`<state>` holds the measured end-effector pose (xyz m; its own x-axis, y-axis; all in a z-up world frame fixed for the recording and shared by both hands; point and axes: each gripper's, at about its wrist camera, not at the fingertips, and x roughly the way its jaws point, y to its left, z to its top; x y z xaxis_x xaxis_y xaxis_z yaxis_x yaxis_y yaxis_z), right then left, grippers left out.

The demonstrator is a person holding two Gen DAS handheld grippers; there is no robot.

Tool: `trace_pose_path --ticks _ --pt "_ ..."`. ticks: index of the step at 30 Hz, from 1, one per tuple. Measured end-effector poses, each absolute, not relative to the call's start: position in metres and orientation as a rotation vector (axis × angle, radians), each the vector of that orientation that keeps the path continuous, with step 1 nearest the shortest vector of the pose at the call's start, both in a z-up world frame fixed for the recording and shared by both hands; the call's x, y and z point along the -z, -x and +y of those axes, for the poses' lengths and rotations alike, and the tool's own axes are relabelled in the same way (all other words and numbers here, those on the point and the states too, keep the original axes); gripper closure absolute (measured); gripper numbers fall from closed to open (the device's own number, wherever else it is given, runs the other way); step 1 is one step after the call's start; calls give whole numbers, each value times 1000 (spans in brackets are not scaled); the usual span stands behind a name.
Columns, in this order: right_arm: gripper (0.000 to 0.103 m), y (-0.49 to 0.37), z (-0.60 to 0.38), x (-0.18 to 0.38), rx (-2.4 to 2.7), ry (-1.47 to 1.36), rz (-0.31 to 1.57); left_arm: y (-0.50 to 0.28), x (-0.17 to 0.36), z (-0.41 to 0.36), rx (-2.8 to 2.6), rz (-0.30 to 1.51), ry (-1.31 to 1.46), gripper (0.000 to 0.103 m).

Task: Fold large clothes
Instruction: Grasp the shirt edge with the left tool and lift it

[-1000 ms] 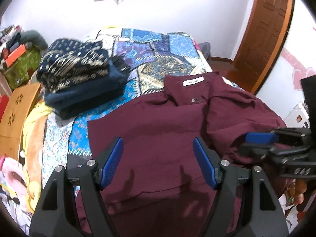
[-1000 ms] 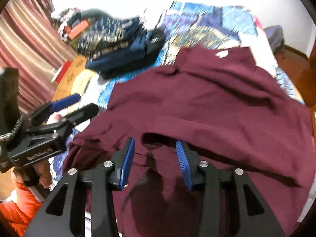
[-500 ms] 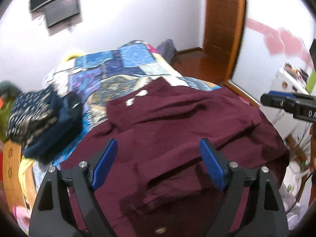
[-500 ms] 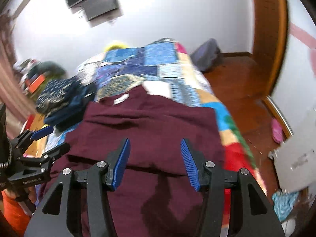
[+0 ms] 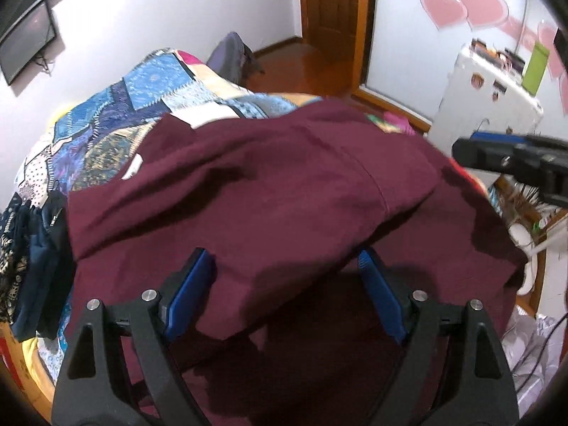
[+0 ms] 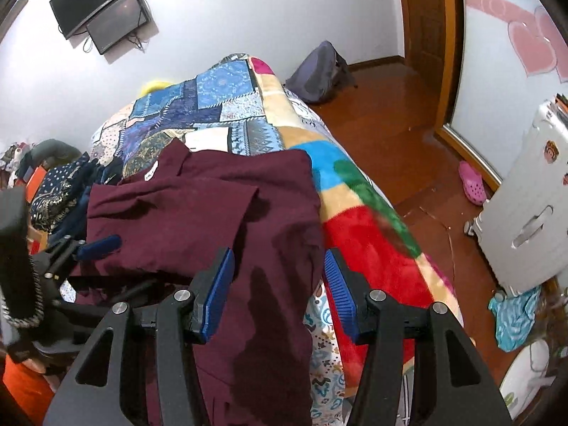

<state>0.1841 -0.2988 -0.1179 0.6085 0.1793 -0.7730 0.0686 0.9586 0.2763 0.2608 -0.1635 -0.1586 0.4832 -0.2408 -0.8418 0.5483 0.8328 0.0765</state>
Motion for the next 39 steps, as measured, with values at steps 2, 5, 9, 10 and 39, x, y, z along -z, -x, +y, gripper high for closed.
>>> trace_pose_path --ticks 2,5,9,10,39 --pt "54 -183 -300 119 -63 -296 923 -262 162 -167 486 947 -371 19" --pt "54 -183 -302 121 -68 -300 927 -268 156 -163 468 937 -342 19" --pt "54 -185 -299 121 -74 -289 931 -277 142 -151 468 894 -284 49" --pt "54 -186 -297 121 -75 -287 930 -279 139 -148 470 889 -273 57" --pt "54 -216 -217 111 -176 -158 928 -217 99 174 -129 736 246 98"
